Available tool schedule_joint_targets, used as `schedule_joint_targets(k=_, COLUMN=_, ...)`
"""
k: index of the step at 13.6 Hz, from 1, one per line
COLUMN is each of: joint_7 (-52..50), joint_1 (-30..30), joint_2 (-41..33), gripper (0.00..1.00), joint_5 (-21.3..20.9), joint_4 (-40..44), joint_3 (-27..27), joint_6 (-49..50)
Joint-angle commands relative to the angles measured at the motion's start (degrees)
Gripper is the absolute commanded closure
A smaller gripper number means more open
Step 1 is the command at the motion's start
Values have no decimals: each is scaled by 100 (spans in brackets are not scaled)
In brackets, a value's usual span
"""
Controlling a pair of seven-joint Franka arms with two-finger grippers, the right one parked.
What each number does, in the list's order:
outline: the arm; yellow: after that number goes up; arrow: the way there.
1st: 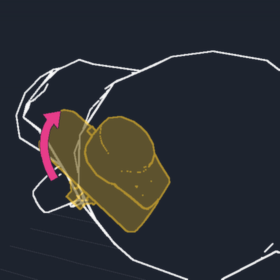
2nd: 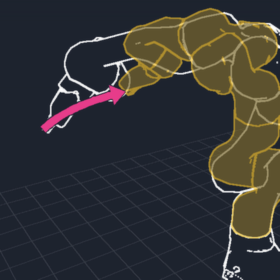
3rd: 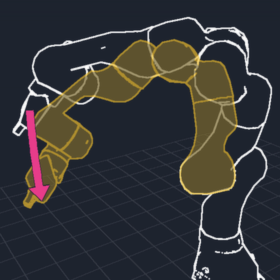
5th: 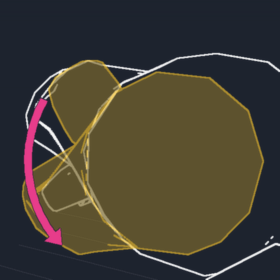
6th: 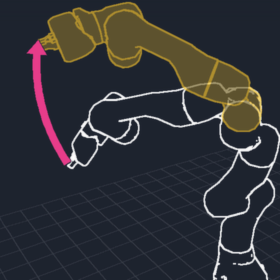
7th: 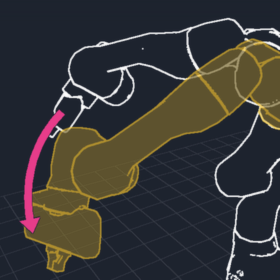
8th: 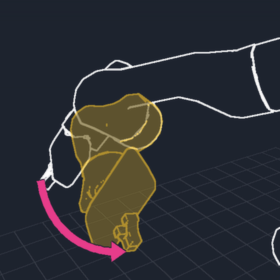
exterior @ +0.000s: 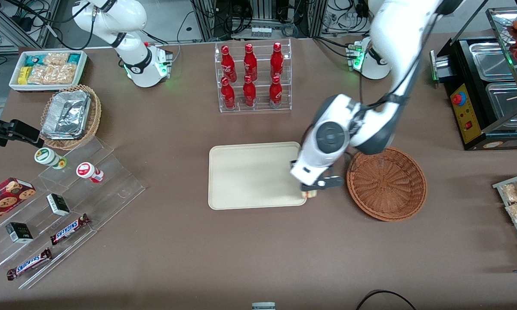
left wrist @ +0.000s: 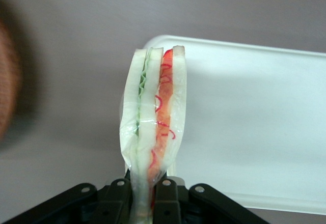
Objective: Place sandwich from basket to tray
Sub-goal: 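Lower the sandwich onto the tray and open the left gripper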
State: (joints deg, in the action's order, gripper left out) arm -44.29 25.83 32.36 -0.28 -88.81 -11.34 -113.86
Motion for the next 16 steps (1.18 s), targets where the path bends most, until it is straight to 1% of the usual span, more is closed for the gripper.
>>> schedule_joint_targets(k=1, joint_7=-527, joint_1=545, joint_2=822, gripper=100, joint_5=-8, joint_4=1126, joint_3=80, joint_6=145)
schedule_joint_targets(k=4, joint_7=-923, joint_1=914, joint_2=1323, gripper=100, joint_5=-8, joint_4=1655, joint_3=80, joint_6=128)
schedule_joint_targets(k=7, joint_7=-1117, joint_1=1108, joint_2=1737, gripper=100, joint_5=-8, joint_4=2138, joint_3=80, joint_6=119)
schedule_joint_targets(k=12, joint_7=-1468, joint_1=1232, joint_2=1984, gripper=100, joint_5=-16, joint_4=2228, joint_3=89, joint_6=-144)
schedule_joint_targets(k=13, joint_7=-1486, joint_1=1232, joint_2=1993, gripper=80, joint_5=-25, joint_4=2210, joint_3=80, joint_6=-206)
schedule_joint_targets(k=14, joint_7=-1469, joint_1=1232, joint_2=1993, gripper=4, joint_5=-43, joint_4=2202, joint_3=88, joint_6=-215)
schedule_joint_targets(k=15, joint_7=-1486, joint_1=1232, joint_2=1949, gripper=0, joint_5=-69, joint_4=2201, joint_3=97, joint_6=-206)
schedule_joint_targets(k=16, joint_7=-1469, joint_1=1223, joint_2=1879, gripper=0, joint_5=-69, joint_4=2219, joint_3=97, joint_6=-137)
